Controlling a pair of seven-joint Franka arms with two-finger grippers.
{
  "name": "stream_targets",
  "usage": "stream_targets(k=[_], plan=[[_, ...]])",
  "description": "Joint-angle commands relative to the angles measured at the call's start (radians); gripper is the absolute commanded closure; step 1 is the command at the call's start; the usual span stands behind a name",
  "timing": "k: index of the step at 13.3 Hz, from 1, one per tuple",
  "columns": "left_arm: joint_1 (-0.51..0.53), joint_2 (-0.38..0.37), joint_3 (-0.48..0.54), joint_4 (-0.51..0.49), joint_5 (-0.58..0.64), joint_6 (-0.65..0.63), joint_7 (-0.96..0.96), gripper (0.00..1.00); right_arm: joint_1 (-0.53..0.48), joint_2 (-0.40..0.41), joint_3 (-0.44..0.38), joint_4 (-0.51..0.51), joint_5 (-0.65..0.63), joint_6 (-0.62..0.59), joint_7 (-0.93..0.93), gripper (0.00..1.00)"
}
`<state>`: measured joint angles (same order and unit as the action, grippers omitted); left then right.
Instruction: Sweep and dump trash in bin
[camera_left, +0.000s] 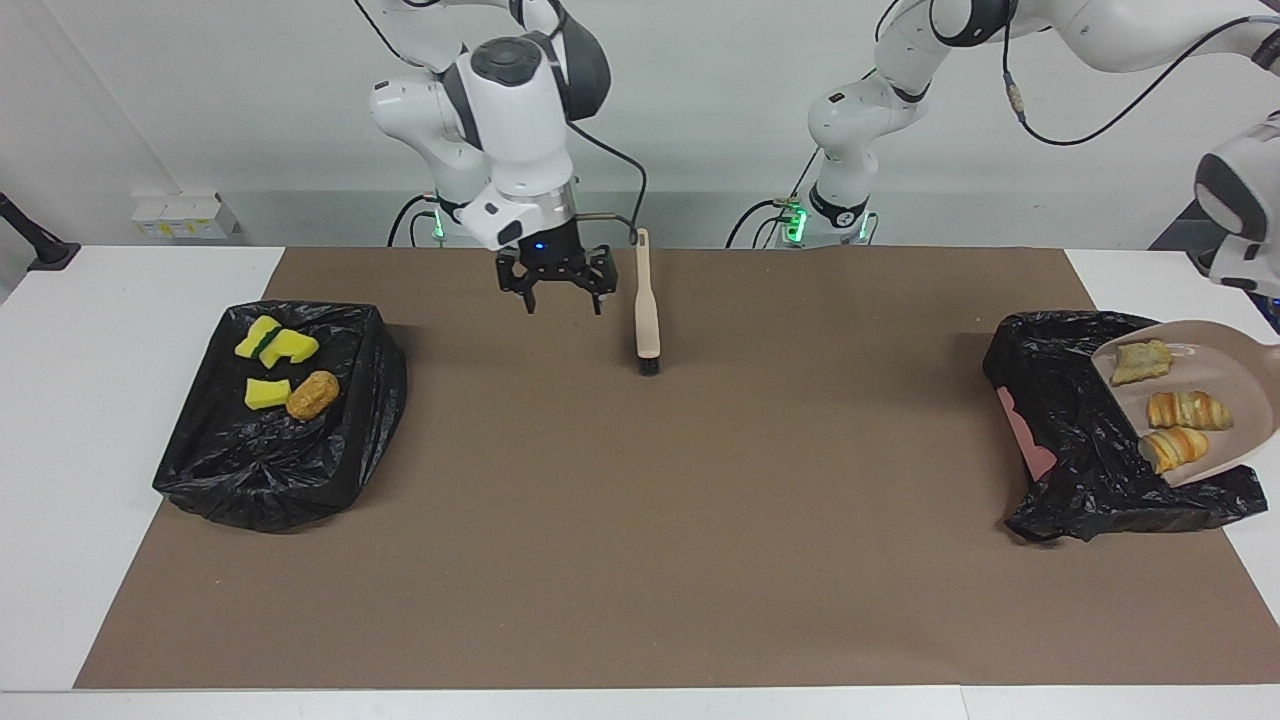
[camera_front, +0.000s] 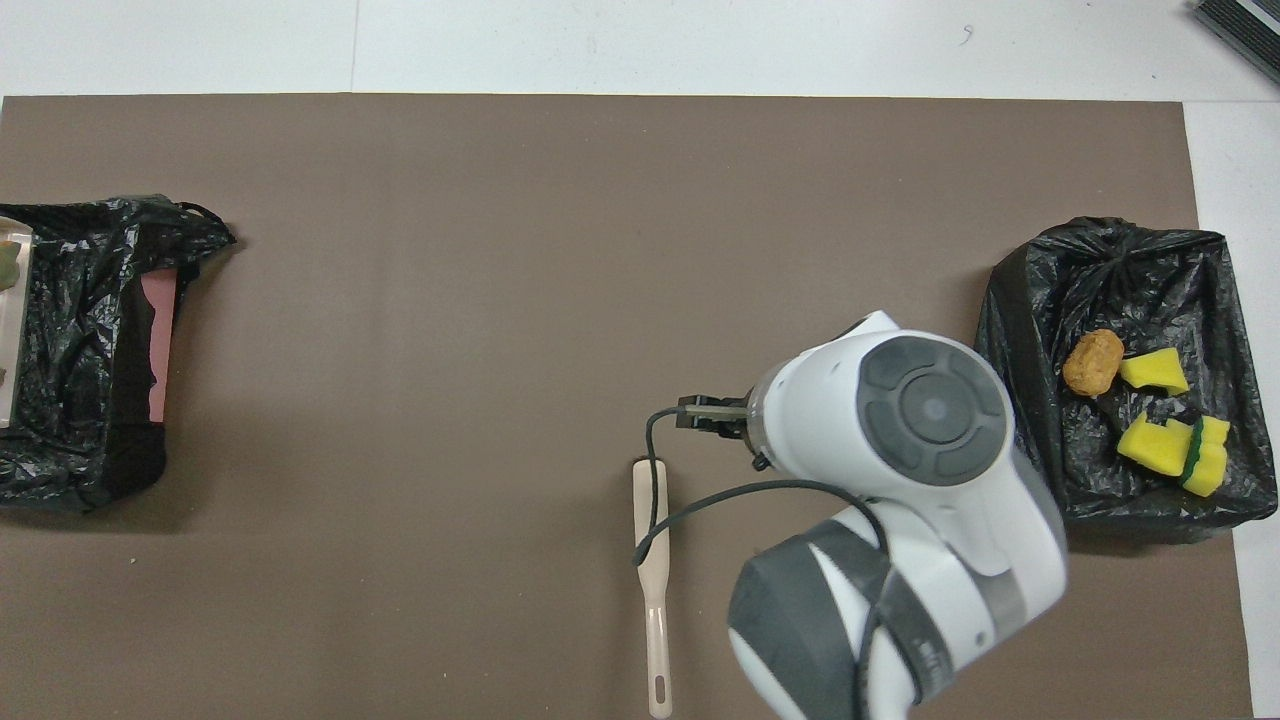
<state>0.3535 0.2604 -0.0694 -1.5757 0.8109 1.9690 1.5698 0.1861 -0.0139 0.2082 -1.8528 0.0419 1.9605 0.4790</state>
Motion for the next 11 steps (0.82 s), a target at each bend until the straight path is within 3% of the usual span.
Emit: stream_targets(k=[1,3,6,8,11], plan=[[-0.033,-0.111,0.014,-0.135,0.147,0.011,-0.059,1.00,-0.025,0.003,-0.048,0.062,-0.040,-0.052,-0.075,0.00],[-0.037,-0.122,0.014,-0.133,0.230,-0.010,-0.059,1.00,-0.048,-0.003,-0.110,0.099,-0.047,-0.090,-0.143,0.00],[-0.040,-0.187,0.011,-0.129,0.232,-0.012,-0.050,1.00,-0.153,-0.008,-0.112,0.135,-0.062,-0.139,-0.239,0.00],[-0.047,-0.225,0.002,-0.127,0.206,-0.030,-0.060,1.00,-0.186,-0.011,-0.124,0.161,-0.115,-0.184,-0.307,0.00],[-0.100,-0.233,-0.004,-0.126,0.038,-0.065,-0.111,1.00,-0.152,-0.014,-0.222,0.220,-0.123,-0.270,-0.378,0.00]])
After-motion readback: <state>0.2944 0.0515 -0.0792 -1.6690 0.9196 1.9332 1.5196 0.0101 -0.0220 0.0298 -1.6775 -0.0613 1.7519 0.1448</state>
